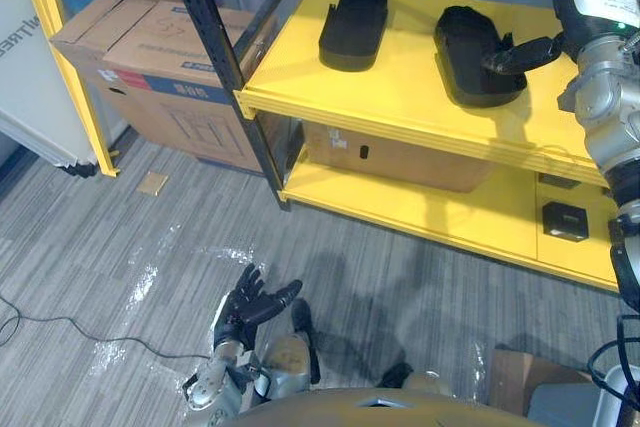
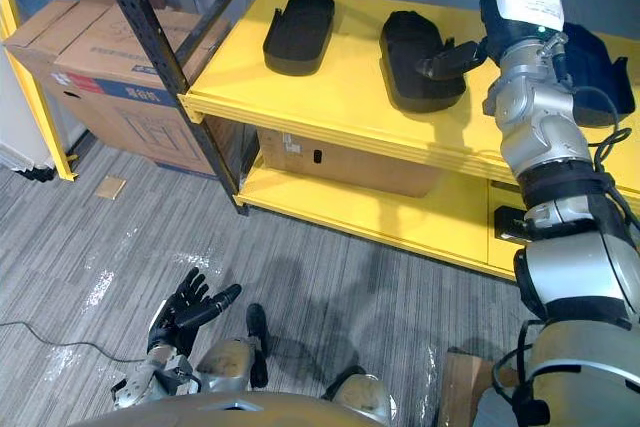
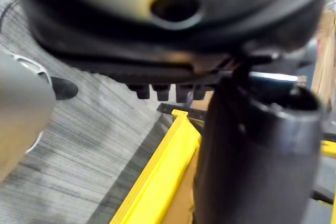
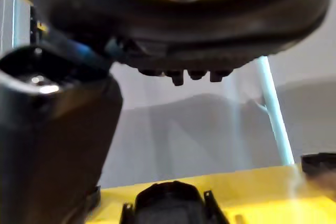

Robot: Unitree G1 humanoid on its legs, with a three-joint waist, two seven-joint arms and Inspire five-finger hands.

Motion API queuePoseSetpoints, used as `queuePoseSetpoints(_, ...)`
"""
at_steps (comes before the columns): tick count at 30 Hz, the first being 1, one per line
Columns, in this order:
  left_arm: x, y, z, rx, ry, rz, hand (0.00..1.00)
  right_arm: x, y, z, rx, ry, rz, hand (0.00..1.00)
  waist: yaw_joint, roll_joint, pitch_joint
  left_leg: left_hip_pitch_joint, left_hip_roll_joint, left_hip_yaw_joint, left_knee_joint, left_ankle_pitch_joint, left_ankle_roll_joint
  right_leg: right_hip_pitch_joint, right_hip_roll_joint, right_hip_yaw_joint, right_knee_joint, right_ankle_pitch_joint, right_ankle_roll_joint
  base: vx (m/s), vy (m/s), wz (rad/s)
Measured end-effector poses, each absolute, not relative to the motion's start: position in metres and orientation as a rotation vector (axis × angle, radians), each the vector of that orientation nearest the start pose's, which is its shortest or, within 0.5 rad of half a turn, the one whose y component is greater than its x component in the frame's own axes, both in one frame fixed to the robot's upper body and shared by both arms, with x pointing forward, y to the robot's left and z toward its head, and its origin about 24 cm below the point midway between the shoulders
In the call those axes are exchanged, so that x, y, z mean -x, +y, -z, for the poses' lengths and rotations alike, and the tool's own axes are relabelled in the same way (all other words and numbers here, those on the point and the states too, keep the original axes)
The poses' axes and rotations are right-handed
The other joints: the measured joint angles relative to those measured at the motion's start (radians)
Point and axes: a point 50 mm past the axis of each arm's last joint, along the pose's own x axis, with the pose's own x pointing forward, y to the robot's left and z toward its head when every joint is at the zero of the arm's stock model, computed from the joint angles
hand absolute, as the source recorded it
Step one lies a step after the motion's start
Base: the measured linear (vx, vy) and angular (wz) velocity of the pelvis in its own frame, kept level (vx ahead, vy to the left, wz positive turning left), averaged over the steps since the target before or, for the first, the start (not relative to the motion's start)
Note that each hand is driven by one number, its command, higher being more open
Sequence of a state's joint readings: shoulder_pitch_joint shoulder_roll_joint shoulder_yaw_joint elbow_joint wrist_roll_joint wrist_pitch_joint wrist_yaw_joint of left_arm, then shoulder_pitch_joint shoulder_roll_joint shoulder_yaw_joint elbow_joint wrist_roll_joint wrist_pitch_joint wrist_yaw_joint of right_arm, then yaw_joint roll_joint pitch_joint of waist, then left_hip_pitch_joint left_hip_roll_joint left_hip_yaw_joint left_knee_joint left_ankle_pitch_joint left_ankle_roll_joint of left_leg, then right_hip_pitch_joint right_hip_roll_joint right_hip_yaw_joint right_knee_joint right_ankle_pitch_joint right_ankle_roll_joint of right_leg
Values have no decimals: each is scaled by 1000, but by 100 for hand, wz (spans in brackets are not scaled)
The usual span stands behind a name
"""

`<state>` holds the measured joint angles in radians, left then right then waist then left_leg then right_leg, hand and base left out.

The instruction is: Walk over and take three plastic housings, then place them on the shelf

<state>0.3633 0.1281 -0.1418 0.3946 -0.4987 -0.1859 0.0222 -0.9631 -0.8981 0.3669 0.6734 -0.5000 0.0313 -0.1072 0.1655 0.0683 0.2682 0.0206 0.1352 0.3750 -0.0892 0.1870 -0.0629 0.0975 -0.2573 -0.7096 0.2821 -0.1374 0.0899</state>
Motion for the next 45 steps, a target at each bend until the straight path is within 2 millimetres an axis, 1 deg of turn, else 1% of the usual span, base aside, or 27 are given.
queuePoseSetpoints(1, -121, 177, 96, 336, 578, -200, 100, -370, -288, -254, 1447, -196, 312, 100, -5, -3, -1, 4, 0, 3, 0, 0, 0, 5, 1, 0, -5, 1, 1, 38, -23, -4)
queuePoseSetpoints(3, -121, 177, 97, 337, 589, -198, 100, -367, -286, -241, 1449, -161, 242, 100, -8, -10, -14, 8, 0, 7, 0, 0, 0, 10, 4, 1, -12, 2, 2, 16, -11, -1)
queuePoseSetpoints(5, -122, 177, 96, 335, 588, -197, 100, -365, -285, -224, 1461, -108, 154, 100, -10, -16, -23, 9, 6, 11, 0, -1, -1, 14, 13, 2, -23, 6, 0, 15, -19, -4)
queuePoseSetpoints(10, -118, 177, 98, 298, 616, -203, 100, -363, -284, -207, 1459, -23, 21, 100, -13, -20, -27, 13, 15, 16, 0, -5, -3, 13, 19, 2, -21, 5, -3, -6, -12, -4)
queuePoseSetpoints(12, -116, 177, 99, 298, 622, -206, 100, -363, -281, -203, 1457, -10, -31, 100, -13, -21, -28, 14, 15, 18, 0, -8, 1, 13, 18, 3, -19, 4, -4, 1, -1, -2)
queuePoseSetpoints(16, -114, 181, 100, 295, 628, -230, 100, -363, -273, -194, 1509, -17, -106, 100, -8, -26, -30, 12, 12, 18, 0, -12, 5, 8, 12, 3, -9, 1, -6, 0, 0, 0)
queuePoseSetpoints(19, -113, 183, 100, 293, 630, -241, 100, -364, -268, -190, 1524, -53, -120, 100, -3, -27, -30, -1, 9, 16, 0, -11, 6, -10, 2, 2, 14, -9, -7, 6, 3, 4)
queuePoseSetpoints(21, -111, 182, 101, 296, 643, -234, 100, -368, -267, -180, 1487, -74, -71, 100, 1, -26, -30, -11, -5, 8, 0, -8, 10, -30, -25, 0, 59, -28, -5, 25, 19, 12)
queuePoseSetpoints(22, -110, 182, 101, 297, 645, -233, 100, -370, -268, -174, 1468, -67, -46, 100, 9, -26, -30, -14, -11, 8, 1, -5, 13, -41, -37, 1, 79, -38, -5, 31, 17, 7)
queuePoseSetpoints(24, -109, 181, 102, 301, 648, -225, 100, -374, -271, -169, 1463, -42, -17, 100, 15, -23, -29, -18, -20, 5, 1, -3, 17, -51, -54, 1, 104, -49, -4, 18, 7, 7)
queuePoseSetpoints(25, -109, 180, 102, 304, 647, -218, 100, -376, -272, -169, 1490, -23, 6, 100, 17, -18, -27, -21, -24, 3, 1, -2, 18, -58, -63, 2, 119, -55, -5, 13, 9, 8)
queuePoseSetpoints(27, -109, 180, 101, 307, 642, -213, 100, -380, -274, -173, 1485, -8, 48, 100, 20, -13, -27, -32, -27, 0, 1, 1, 21, -71, -70, 0, 134, -61, -5, -1, 2, 7)
queuePoseSetpoints(32, -111, 176, 101, 325, 633, -198, 100, -387, -286, -196, 1453, 38, 181, 100, 20, 17, -8, -34, -47, -17, 1, 4, 26, -81, -109, -5, 192, -87, -1, 1, -7, 11)
queuePoseSetpoints(34, -110, 175, 101, 329, 629, -198, 100, -389, -289, -202, 1436, 51, 212, 100, 21, 26, -3, -35, -52, -20, 1, 3, 25, -83, -117, -7, 204, -94, 0, 4, -10, 6)
queuePoseSetpoints(37, -112, 172, 100, 340, 618, -193, 100, -389, -296, -206, 1383, 101, 255, 100, 23, 35, 6, -34, -60, -22, 1, 2, 23, -86, -131, -7, 222, -102, 0, 11, -7, 3)
queuePoseSetpoints(38, -113, 170, 100, 348, 616, -186, 100, -390, -300, -208, 1353, 130, 277, 100, 24, 41, 10, -37, -61, -22, 1, 5, 28, -91, -135, -7, 227, -104, -1, 0, 0, 0)
queuePoseSetpoints(39, -113, 170, 100, 351, 615, -183, 100, -389, -302, -208, 1341, 141, 287, 100, 24, 41, 10, -38, -62, -21, 1, 6, 29, -94, -138, -7, 231, -106, -1, 31, -32, 4)
queuePoseSetpoints(41, -113, 167, 100, 362, 614, -179, 100, -387, -310, -205, 1262, 183, 324, 100, 24, 43, 11, -38, -69, -25, 3, 10, 30, -97, -150, -8, 247, -115, 2, 43, -42, 6)
queuePoseSetpoints(45, -114, 161, 100, 377, 611, -167, 100, -387, -314, -205, 1151, 211, 371, 100, 21, 53, 18, -33, -73, -23, 4, 11, 30, -96, -156, -5, 255, -120, 3, 33, -39, -1)
